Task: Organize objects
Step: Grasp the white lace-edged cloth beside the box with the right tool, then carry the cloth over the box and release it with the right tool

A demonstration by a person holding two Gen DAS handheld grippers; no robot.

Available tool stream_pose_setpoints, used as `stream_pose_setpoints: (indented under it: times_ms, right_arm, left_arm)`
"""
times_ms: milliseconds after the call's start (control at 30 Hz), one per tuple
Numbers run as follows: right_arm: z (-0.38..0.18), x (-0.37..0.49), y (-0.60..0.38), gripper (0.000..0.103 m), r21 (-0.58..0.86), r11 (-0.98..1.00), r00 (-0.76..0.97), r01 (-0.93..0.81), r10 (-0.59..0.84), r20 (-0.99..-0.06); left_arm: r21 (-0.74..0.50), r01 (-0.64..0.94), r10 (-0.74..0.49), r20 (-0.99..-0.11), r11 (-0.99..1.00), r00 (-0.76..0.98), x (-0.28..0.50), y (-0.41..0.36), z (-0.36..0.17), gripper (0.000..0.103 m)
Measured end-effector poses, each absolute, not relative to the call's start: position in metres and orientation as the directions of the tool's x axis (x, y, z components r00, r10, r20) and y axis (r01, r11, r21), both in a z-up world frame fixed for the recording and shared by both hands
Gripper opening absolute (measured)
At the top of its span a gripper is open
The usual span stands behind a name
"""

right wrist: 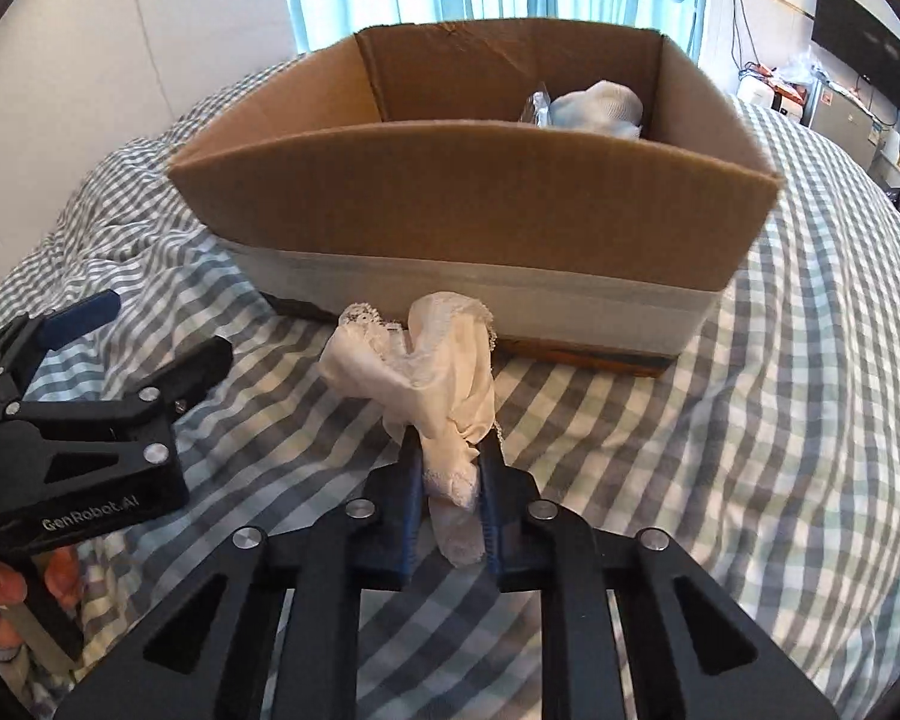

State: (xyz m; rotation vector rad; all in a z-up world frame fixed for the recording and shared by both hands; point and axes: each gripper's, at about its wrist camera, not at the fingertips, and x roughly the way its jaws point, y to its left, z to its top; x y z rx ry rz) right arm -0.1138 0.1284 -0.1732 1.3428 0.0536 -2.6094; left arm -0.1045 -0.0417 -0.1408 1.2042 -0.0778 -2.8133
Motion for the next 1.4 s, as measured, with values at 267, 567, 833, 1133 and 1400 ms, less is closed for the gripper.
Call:
stream_pose_setpoints:
  times_ms: [267,567,833,1133,1400]
  right_arm:
    - [-0.137,-0.079,0.129,0.014,0.08,-0.978,-0.615,0.192,-0.184,-0.767]
    - [-0.085,-0.047,0.122,0.014,0.051,-0.979,-0.691,0.198,-0.176,-0.701]
    - [-0.033,-0.039,0.118,0.014,0.001,-0.978,-0.763,0.208,-0.163,-0.626]
    - [0.0,-0.075,0.127,0.014,0.007,-0.976,-0.797,0.216,-0.18,-0.576]
    - [0.0,-0.154,0.137,0.014,0.025,-0.976,-0.796,0.215,-0.19,-0.575]
  left_arm:
    - [0.077,0.031,-0.076,-0.699,-0.997,-0.711,-0.077,-0.029,-0.118,0.103]
    - [0.038,0.048,-0.061,-0.627,-0.998,-0.777,-0.051,-0.031,-0.069,0.103]
    - [0.012,0.055,-0.052,-0.558,-0.998,-0.828,-0.055,-0.03,-0.021,0.103]
    - [0.037,0.042,-0.055,-0.497,-0.998,-0.866,-0.101,-0.024,0.013,0.103]
    - [0.053,0.068,-0.085,-0.5,-0.996,-0.862,-0.17,-0.033,0.003,0.103]
